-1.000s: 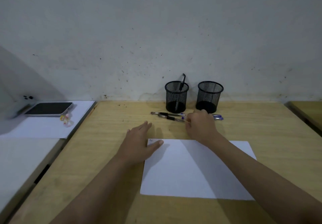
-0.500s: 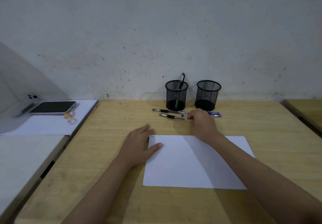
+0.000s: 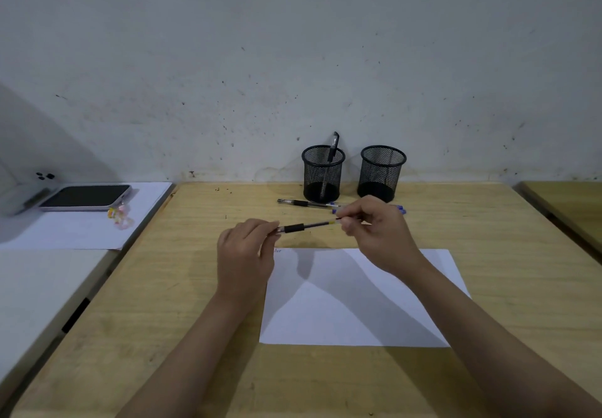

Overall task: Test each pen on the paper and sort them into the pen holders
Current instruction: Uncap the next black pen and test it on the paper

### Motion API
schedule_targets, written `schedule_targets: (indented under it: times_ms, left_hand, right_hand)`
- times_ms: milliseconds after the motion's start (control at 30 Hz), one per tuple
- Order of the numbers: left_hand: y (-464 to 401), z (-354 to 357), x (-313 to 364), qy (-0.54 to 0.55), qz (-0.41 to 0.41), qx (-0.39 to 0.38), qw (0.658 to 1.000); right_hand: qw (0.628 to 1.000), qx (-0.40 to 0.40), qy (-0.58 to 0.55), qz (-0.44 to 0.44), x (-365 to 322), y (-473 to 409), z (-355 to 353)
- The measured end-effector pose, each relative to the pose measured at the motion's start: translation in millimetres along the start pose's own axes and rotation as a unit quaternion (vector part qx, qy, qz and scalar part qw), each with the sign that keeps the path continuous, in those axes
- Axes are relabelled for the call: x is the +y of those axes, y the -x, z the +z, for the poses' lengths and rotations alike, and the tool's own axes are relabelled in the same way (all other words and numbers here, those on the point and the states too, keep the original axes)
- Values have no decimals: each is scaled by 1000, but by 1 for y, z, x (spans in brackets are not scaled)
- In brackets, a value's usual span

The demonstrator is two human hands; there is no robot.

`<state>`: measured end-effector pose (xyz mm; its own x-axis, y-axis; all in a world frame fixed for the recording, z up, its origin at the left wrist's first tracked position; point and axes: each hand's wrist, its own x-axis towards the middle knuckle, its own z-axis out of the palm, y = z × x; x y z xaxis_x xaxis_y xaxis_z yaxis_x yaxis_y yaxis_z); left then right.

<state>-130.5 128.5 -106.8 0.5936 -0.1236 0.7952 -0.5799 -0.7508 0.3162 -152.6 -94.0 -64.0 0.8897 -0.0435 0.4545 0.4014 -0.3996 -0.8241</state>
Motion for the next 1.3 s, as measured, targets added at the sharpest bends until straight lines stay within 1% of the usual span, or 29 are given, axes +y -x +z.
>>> schedule_targets:
  times_ms: [33,100,133,167,200,267,400,500,533,567,600,667,700,767,833,933,1067,1200,1300]
  left_hand:
    - [-1,-1,0,10,-5,1,1000]
    - [-2,-1,2,26,-13,2,1000]
    - [-3,0,5,31,-9,1,999]
    - [-3,2,8,36,-2,-3,999]
    - [-3,3,12,38,7,-5,999]
    - [-2,5,18,39,15,-8,999]
    - [-3,2,17,69,-23,-22,997]
    - [-13,-5,22,107,-38,-48,992]
    - [-17,-8,24,116,-43,-56,991]
    - [-19,-12,21,134,-69,-61,987]
    - [-21,-17,14,157,-124,-66,978]
    - [-21,-30,-10,174,-270,-78,944]
    - [-20,-37,-24,159,-309,-91,933]
    - [-21,-42,-42,122,-333,-105,929]
    - [-25,-33,-43,117,-324,-101,933]
    - [-29,-5,-36,90,-280,-141,945]
    - [-26,19,-36,54,-275,-204,938]
    - [-23,24,-37,20,-275,-222,935]
    - [-23,21,-39,56,-282,-234,929]
  right_hand:
    - [998,16,-64,25,-4,1,2]
    - [976,49,-200,75,-13,1,7]
    - [963,52,-243,99,-17,2,11]
    - [957,44,-264,117,-20,3,16]
    - [957,31,-261,124,-23,4,21]
    - [970,13,-211,119,-25,7,32]
    - [986,23,-132,96,-23,4,34]
    - [988,36,-119,88,-24,4,36]
    - [986,43,-131,88,-25,4,37]
    - [980,69,-162,96,-25,1,35]
    - [964,117,-212,108,-24,-3,28]
    - [927,220,-281,115,-19,-15,-4]
    - [923,246,-275,109,-17,-19,-21]
    - [933,245,-243,102,-16,-21,-39]
    - [942,219,-227,111,-14,-18,-31]
    - [937,202,-243,146,-13,-11,-8]
    - [923,197,-265,197,-12,-4,-1]
    - [918,186,-281,210,-13,-2,0]
    - [917,170,-287,219,-17,-2,5]
